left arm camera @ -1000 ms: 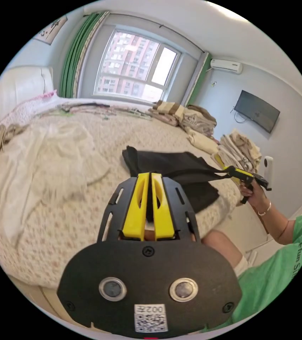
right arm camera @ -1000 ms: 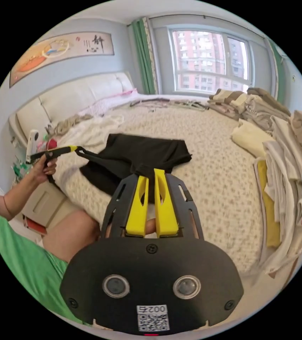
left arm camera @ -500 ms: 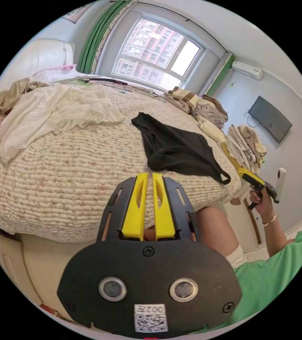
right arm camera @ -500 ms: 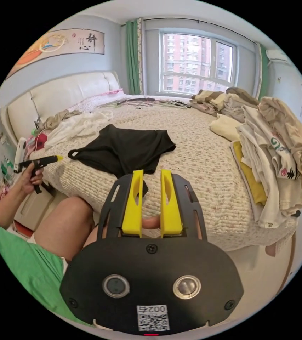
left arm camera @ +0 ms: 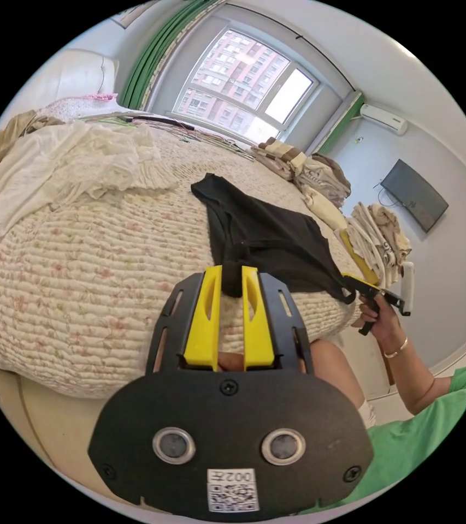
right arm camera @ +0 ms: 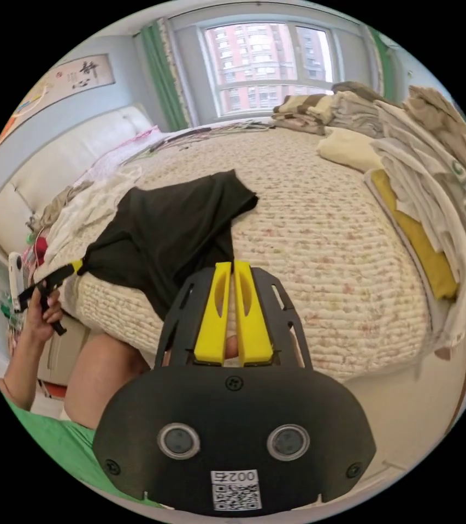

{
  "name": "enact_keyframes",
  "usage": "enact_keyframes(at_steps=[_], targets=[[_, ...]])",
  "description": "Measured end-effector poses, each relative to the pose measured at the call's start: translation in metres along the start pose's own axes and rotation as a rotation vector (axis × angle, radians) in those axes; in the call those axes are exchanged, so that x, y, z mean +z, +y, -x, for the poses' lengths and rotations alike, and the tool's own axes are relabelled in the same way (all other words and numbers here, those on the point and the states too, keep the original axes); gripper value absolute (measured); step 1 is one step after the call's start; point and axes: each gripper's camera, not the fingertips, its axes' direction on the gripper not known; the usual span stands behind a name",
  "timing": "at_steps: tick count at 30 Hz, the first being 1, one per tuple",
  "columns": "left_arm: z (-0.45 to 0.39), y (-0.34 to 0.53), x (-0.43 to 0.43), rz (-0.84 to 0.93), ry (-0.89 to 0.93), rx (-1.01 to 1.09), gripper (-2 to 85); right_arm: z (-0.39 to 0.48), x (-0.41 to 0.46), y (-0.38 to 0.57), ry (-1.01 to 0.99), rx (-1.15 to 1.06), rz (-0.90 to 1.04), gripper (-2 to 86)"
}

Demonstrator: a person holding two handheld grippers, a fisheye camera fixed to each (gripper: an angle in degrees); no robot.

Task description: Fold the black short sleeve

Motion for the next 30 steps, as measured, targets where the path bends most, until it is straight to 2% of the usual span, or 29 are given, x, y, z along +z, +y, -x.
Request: enact_keyframes(at_steps=[2, 8, 10, 15, 17, 23, 30], targets=[[0.001, 0.001, 0.0, -0.004, -0.004, 0.006, 2.3, -0.028, -0.018, 0.012, 0.025, 0.113, -0.033, -0.5], [0.01, -0.004, -0.008, -0.004, 0.033, -0.017, 2.5, -0.073, -0.031, 0.041, 0.164, 0.269, 0.03, -0.7], [0.011, -0.01, -0.018, -0.02, 0.006, -0.007, 2.7, -0.081, -0.044, 0.043, 0.114, 0.283, -0.014, -0.5], [0.015, -0.052, -0.041, -0.138, 0.012, 0.003, 2.9, -0.065, -0.063, 0.012, -0.058, 0.15, -0.145, 1.4], [0.011, -0.081, -0.039, -0.146, 0.054, 0.031, 3.9, -0.053, -0.05, -0.015, -0.126, 0.095, -0.125, 6.0], [-0.002, -0.18, 0.031, -0.013, -0.01, 0.101, 6.8, -0.032, 0.011, -0.076, -0.191, 0.069, -0.03, 8.6], [0.015, -0.238, 0.115, 0.157, -0.064, -0.064, 6.4, -0.035, 0.073, -0.108, -0.192, 0.118, 0.082, 8.6]])
